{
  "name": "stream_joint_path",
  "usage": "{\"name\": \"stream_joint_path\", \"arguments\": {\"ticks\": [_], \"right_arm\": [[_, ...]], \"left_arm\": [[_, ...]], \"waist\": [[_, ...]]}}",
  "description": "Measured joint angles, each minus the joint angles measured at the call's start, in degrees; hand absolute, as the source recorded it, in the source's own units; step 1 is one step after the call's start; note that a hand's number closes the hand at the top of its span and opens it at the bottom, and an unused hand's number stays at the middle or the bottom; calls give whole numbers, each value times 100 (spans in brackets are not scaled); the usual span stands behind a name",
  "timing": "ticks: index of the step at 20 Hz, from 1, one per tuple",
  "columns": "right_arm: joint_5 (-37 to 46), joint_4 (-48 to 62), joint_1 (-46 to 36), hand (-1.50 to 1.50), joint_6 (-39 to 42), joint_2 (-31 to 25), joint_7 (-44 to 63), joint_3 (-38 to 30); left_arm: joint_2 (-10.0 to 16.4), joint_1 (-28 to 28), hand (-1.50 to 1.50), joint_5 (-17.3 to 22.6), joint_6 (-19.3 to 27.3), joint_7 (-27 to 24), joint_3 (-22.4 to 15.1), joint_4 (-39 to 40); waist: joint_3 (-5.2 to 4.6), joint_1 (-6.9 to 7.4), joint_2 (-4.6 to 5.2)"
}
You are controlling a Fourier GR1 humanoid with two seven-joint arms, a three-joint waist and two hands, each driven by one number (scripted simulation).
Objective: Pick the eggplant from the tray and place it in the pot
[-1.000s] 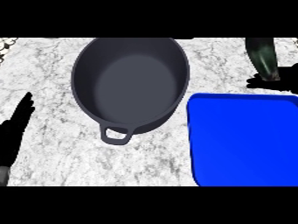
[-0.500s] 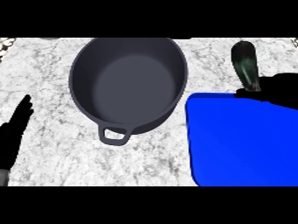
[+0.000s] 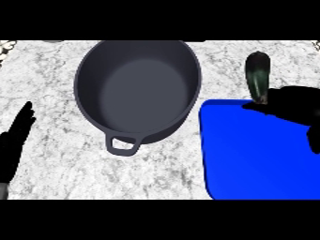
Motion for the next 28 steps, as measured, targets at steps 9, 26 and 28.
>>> {"name": "stream_joint_path", "arguments": {"ticks": [9,26,28], "right_arm": [[866,368,366,-150,-305,497,-182,-166],[1986,1342,170,150,-951,1035,-1201,-449],[2076,1370,139,150,-970,1072,-1254,-491]], "left_arm": [[-248,-86,0,-280,-199,80,205,45],[-658,-120,0,-686,-544,-15,590,172],[-679,-52,0,-740,-575,23,619,61]], "waist": [[1,-8,3],[1,0,5],[0,2,2]]}}
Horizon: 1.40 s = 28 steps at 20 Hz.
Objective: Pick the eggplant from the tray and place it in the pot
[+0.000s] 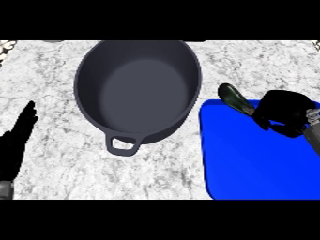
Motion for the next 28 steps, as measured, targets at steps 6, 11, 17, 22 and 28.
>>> {"name": "stream_joint_path", "arguments": {"ticks": [6,11,17,22,28], "right_arm": [[40,-481,227,150,288,451,435,-92],[-100,-811,478,150,680,2462,2041,69],[-258,-1455,484,150,201,3504,4051,532],[-288,-2209,69,150,-606,3737,5667,1033],[-518,-2835,-600,150,-1626,3813,7703,1698]], "left_arm": [[-39,90,0,-9,-155,50,151,-69],[-64,92,0,-42,-144,55,122,-45],[-75,25,0,-79,-192,82,44,-15],[-131,-82,0,-130,-193,101,-39,56],[-106,-223,0,-133,-260,109,-51,93]], "waist": [[-6,-39,-18],[-14,12,-58],[-8,141,-91],[-8,218,-104],[-12,346,-71]]}}
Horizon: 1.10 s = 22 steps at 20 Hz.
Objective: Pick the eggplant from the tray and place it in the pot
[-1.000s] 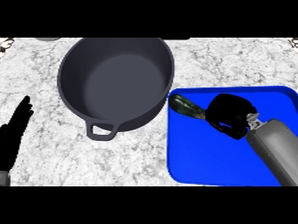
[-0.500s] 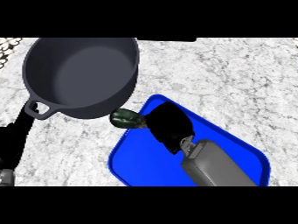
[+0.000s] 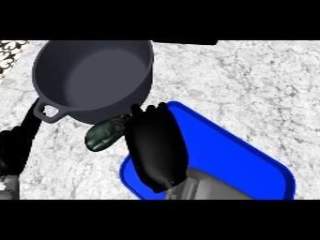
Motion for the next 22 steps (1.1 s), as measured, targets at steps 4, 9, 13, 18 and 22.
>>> {"name": "stream_joint_path", "arguments": {"ticks": [4,9,13,18,22], "right_arm": [[-373,68,-617,150,-812,10,1139,386],[-959,670,-1758,150,-1548,-3,1650,401],[-1421,1356,-2577,150,-1983,-8,1672,204],[-1978,2467,-3294,150,-2606,1,1342,-17],[-2297,3454,-3635,150,-2977,13,823,-270]], "left_arm": [[-24,-71,0,-20,-11,-18,-19,26],[-50,-126,0,-26,-36,-103,4,115],[-47,-164,0,-25,-45,-127,64,171],[-120,-168,0,-122,46,-36,50,126],[-164,-138,0,-146,70,52,59,0]], "waist": [[-2,66,40],[-5,90,79],[-4,51,95],[1,-17,109],[4,-72,117]]}}
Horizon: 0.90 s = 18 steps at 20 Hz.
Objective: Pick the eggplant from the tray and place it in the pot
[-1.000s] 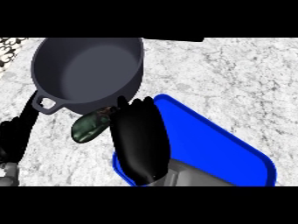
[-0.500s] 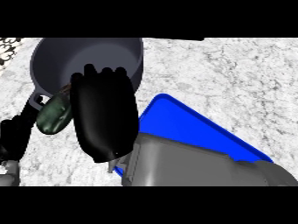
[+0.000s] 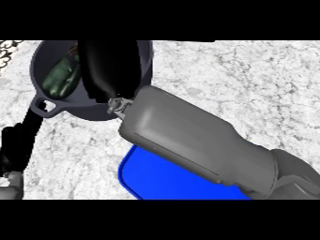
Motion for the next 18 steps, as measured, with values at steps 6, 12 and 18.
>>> {"name": "stream_joint_path", "arguments": {"ticks": [6,12,18], "right_arm": [[-524,1517,-411,150,-437,7,-1048,-361],[-781,2692,-534,150,-712,10,-1786,-203],[-1419,3291,-427,-150,-984,10,-2365,-530]], "left_arm": [[-38,-8,0,-39,-24,54,-24,-116],[-33,-77,0,-53,-117,-19,-28,-66],[-60,-245,0,-44,-194,-32,-45,38]], "waist": [[-2,54,40],[-6,176,90],[-5,326,154]]}}
